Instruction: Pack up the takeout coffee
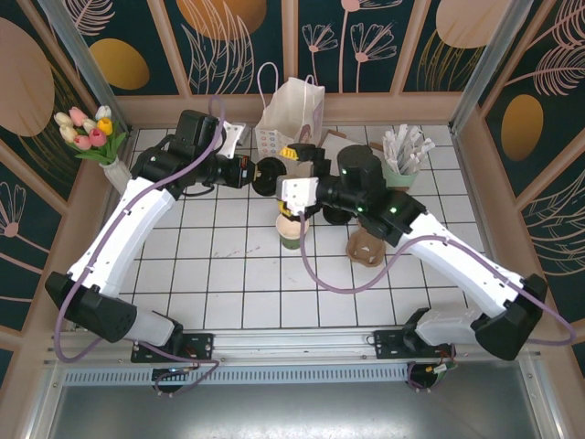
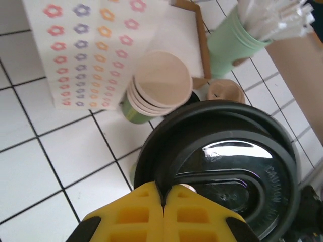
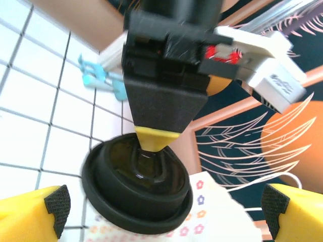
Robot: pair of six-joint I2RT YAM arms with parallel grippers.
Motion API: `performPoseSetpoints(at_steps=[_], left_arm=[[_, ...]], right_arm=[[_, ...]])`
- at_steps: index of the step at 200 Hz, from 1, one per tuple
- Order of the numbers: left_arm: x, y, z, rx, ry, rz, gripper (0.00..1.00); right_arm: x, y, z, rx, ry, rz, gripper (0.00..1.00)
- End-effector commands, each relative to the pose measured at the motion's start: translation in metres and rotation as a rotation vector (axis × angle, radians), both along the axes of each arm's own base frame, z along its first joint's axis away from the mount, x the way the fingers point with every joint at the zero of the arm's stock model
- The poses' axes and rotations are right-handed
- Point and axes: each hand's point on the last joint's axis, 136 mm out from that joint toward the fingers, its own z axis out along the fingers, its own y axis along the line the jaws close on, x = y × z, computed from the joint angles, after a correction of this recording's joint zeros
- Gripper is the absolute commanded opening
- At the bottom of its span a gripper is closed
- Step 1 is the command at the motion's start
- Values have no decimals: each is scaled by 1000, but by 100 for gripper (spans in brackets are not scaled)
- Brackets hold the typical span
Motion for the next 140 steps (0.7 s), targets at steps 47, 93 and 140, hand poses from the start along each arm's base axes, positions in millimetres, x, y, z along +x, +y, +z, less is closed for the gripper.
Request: performPoseSetpoints(at_steps=[47, 93, 140], left_arm=[[7, 8, -6, -25, -19, 90, 0], [4, 14, -25, -68, 28, 182, 0], [-13, 16, -56, -55, 133, 292, 0]], right_arm=[[-4, -51, 40, 536, 352, -193, 99], [57, -89, 25, 938, 852, -564, 99], [80, -102, -71, 1060, 1396, -826, 99]])
